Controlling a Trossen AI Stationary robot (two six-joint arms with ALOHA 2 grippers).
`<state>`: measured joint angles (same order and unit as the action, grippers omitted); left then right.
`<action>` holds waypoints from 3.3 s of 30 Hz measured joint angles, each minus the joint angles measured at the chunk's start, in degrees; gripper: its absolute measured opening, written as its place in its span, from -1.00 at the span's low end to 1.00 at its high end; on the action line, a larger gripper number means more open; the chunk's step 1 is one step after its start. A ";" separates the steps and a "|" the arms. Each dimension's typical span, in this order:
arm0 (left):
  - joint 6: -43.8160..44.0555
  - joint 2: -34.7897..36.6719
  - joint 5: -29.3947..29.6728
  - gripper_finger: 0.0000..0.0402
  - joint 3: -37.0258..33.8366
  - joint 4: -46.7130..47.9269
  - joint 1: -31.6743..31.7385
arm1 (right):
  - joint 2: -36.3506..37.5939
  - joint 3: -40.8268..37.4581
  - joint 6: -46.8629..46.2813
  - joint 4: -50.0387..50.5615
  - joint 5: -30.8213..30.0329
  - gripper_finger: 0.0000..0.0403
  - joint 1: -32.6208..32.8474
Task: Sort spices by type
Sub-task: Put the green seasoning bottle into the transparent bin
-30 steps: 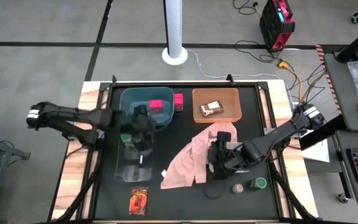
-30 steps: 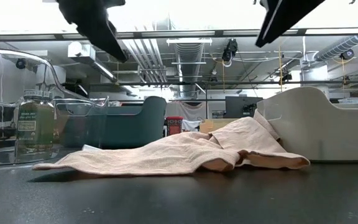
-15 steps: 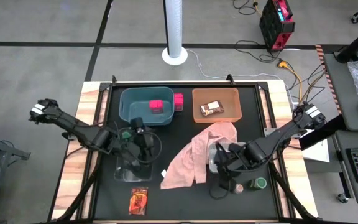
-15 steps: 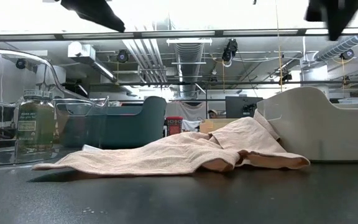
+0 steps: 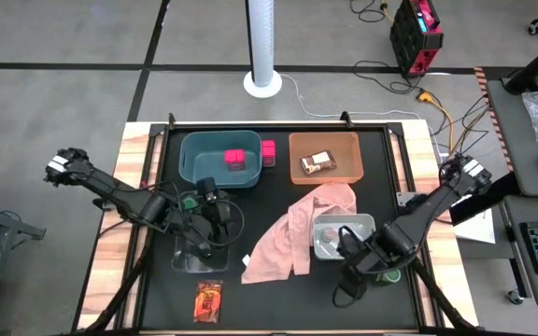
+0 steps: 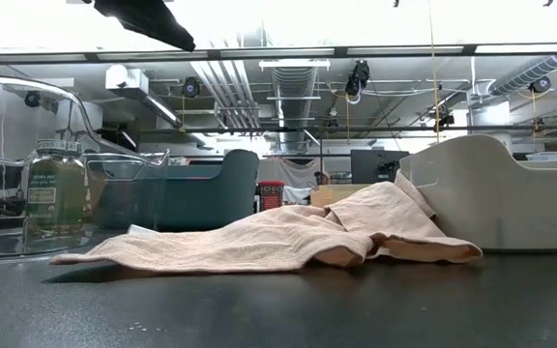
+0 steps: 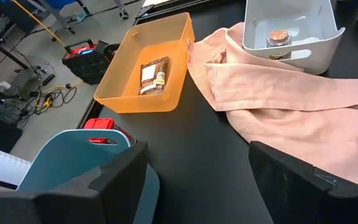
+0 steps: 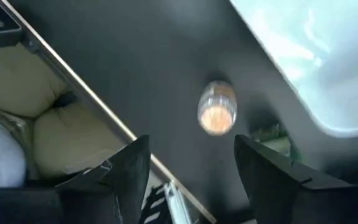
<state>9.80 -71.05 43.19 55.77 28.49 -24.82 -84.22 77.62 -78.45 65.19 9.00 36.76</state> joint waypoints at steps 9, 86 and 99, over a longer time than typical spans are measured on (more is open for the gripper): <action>-0.04 -0.02 -0.01 0.32 0.74 -0.07 0.00 | 2.97 -0.02 -14.38 2.32 4.34 0.10 6.05; -4.59 0.10 3.00 0.32 0.79 1.98 0.07 | 6.33 -20.00 -50.98 -4.24 -3.37 -0.02 18.61; -4.79 0.94 2.90 0.32 2.74 3.17 -0.30 | 6.45 -5.90 -44.70 4.52 -1.06 -0.02 18.60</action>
<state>5.02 -70.11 46.09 58.51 31.66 -25.12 -77.77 71.72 -123.15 69.71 7.94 55.35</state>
